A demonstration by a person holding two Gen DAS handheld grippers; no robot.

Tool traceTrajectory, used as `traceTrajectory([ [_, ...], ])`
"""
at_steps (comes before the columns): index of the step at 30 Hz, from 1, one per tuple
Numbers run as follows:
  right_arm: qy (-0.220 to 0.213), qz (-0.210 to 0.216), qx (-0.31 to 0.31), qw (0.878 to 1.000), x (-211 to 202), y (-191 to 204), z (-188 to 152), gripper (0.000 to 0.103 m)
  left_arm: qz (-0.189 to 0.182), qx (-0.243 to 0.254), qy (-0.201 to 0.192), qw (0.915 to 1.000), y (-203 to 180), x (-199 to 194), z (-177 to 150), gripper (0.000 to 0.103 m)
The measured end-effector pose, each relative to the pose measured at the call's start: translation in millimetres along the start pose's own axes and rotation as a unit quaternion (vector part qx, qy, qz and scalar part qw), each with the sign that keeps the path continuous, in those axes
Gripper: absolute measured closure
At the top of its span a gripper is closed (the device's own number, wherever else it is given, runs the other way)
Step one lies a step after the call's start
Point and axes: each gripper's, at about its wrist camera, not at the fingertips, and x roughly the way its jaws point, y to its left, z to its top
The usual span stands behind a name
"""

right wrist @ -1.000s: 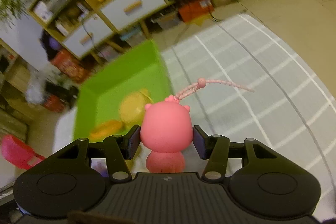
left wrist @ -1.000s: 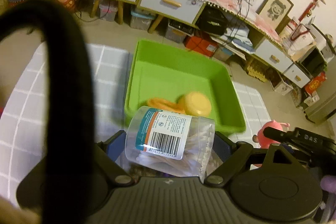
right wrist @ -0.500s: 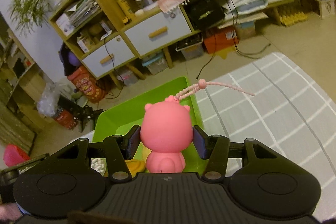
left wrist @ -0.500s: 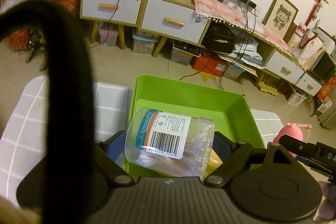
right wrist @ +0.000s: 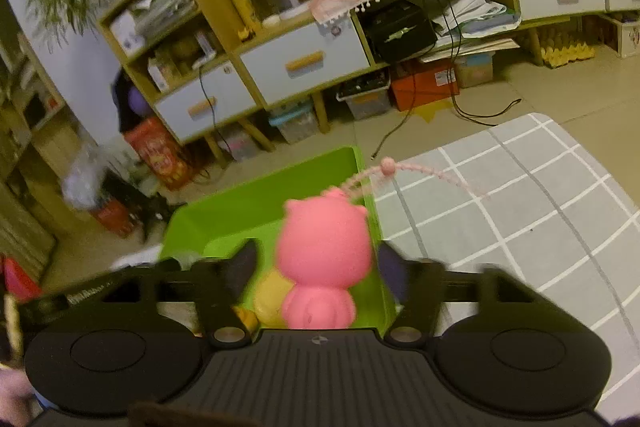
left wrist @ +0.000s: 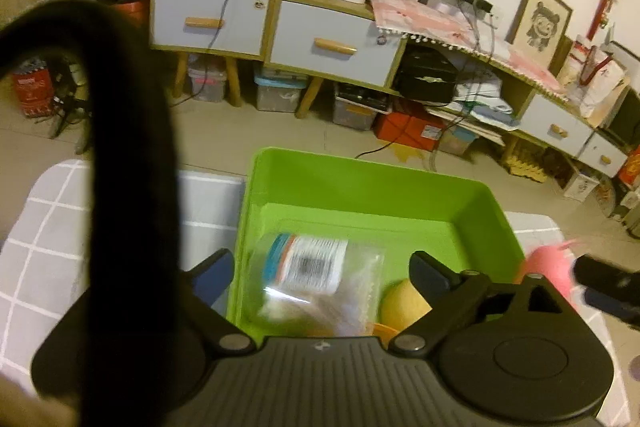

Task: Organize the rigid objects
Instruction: 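Open the right tool over the bin releasing the pig while the left releases the jar, then withdraw both tools from the bin toward the remaining toys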

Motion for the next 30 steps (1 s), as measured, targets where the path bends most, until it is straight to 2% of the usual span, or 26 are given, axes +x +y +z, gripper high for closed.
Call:
traceTrajectory([
  [15, 0.017, -0.010, -0.011, 1.000, -11.9, 2.7, -0.7, 0.021, -0.002, -0.004, 0.012, 0.9999, 0.1, -19.3, -3.5, 0.030],
  [25, 0.030, -0.023, -0.031, 0.999, -32.4, 2.2, 0.4, 0.019, -0.009, -0.003, 0.014, 0.9999, -4.0, -47.2, -12.2, 0.030],
  [30, 0.044, -0.031, -0.050, 0.997, -43.5, 2.3, -3.1, 0.017, 0.001, 0.001, 0.016, 0.9999, -4.7, -64.0, -22.6, 0.030],
])
